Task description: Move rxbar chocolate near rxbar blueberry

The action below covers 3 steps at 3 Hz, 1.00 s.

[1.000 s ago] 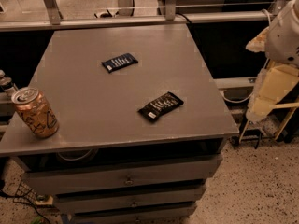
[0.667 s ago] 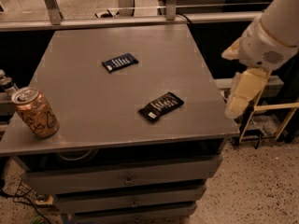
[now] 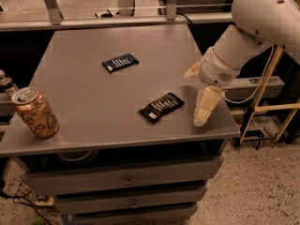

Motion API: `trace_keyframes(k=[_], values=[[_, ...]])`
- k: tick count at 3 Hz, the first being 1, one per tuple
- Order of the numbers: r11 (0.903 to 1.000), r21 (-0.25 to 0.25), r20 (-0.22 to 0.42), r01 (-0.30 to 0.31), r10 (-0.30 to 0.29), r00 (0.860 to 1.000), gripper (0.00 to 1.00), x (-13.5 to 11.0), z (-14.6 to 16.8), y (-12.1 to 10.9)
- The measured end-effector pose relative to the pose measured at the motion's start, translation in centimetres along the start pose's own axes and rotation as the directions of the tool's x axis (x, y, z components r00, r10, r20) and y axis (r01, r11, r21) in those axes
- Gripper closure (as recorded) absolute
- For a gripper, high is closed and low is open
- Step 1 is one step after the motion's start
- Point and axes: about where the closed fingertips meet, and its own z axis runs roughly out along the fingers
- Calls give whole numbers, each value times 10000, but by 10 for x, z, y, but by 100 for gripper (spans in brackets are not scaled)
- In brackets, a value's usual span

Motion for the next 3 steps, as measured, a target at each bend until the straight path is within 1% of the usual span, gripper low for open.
trace_keyframes(k=[1,2,3], values=[[9964,-47,623,846,-841,9945,0,-27,26,-6],[9921,-135,1001,1245,-1225,9874,0,-42,40,-3],[9879,-294,1213,1525,-1479,9815,4,-51,51,-1]])
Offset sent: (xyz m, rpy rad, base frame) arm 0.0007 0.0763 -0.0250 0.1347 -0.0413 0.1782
